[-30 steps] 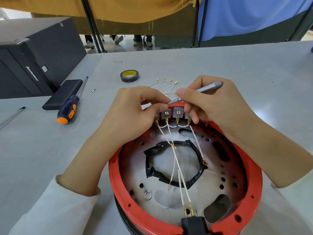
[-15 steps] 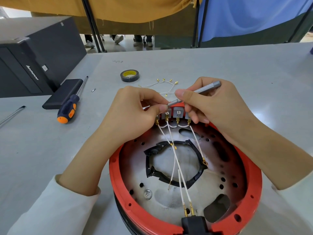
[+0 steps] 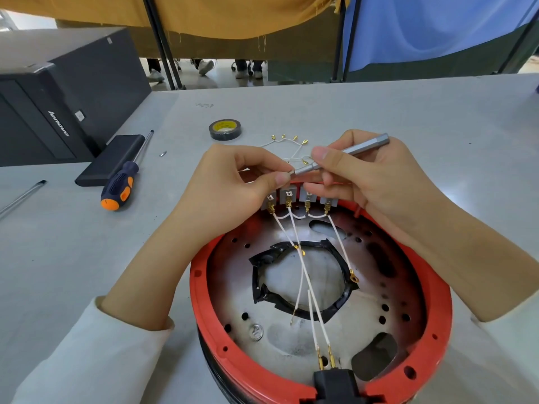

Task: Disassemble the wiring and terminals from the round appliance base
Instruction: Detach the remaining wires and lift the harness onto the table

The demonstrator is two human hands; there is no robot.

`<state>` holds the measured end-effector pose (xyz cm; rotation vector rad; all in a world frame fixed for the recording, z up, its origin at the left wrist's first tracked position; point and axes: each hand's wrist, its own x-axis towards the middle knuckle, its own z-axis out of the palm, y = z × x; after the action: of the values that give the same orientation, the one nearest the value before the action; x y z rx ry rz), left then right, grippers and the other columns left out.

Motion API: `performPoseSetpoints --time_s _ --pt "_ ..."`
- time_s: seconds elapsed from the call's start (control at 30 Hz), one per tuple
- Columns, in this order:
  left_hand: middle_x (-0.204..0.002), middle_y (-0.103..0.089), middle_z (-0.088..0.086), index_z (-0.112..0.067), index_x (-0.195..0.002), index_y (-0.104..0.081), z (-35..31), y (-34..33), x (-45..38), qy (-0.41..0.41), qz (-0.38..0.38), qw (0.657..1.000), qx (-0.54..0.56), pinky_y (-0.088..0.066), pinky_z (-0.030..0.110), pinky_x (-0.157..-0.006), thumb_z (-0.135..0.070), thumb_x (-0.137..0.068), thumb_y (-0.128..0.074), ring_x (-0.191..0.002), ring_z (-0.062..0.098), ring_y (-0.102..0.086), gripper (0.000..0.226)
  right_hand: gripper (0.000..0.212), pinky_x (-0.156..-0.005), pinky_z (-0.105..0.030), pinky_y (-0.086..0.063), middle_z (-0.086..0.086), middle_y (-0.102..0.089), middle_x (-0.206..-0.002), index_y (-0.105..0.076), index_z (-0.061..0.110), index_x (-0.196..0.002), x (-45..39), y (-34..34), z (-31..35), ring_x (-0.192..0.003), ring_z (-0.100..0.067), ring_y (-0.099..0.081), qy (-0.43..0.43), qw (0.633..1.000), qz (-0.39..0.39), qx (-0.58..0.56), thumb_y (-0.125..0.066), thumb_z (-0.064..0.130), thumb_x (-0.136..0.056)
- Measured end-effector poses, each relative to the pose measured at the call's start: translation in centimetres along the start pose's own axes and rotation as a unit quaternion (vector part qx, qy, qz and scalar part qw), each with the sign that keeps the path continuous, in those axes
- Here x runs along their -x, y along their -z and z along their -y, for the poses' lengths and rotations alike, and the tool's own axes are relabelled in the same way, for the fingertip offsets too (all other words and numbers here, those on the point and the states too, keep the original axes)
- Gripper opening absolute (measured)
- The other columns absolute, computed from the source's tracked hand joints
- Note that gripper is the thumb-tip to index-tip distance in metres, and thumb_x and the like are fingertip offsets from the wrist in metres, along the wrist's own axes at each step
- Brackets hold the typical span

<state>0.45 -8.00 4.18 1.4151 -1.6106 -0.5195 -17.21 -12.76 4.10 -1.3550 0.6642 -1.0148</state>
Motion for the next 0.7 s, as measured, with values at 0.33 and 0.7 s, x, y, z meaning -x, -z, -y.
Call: performPoseSetpoints --time_s 0.33,0.7 --pt "-0.076 -0.072 -0.009 -0.033 -0.076 -0.070 0.07 -0.01 -0.05 -0.004 0.001 1.000 -0.001 -0.053 0.032 -0.083 -0.012 -0.081 -0.072 -0.078 0.010 -0.068 0.022 0.014 -0.066 -0.025 -0.058 -0.004 -0.062 -0.056 -0.060 0.008 -0.072 0.05 0.01 0.06 -0.075 -0.023 -0.072 0.002 1.000 0.004 0.007 -0.069 0.013 -0.080" --pt "-0.071 -0.072 -0.009 -0.040 -0.096 -0.046 0.66 0.24 -0.20 -0.042 0.011 0.998 0.038 -0.051 0.032 -0.080 -0.017 -0.070 -0.074 -0.075 0.012 -0.069 0.045 0.017 -0.068 -0.036 -0.061 -0.005 -0.062 -0.056 -0.060 0.008 -0.071 0.06 -0.37 0.13 -0.070 -0.025 -0.068 -0.008 0.998 0.001 0.058 -0.073 0.016 -0.079"
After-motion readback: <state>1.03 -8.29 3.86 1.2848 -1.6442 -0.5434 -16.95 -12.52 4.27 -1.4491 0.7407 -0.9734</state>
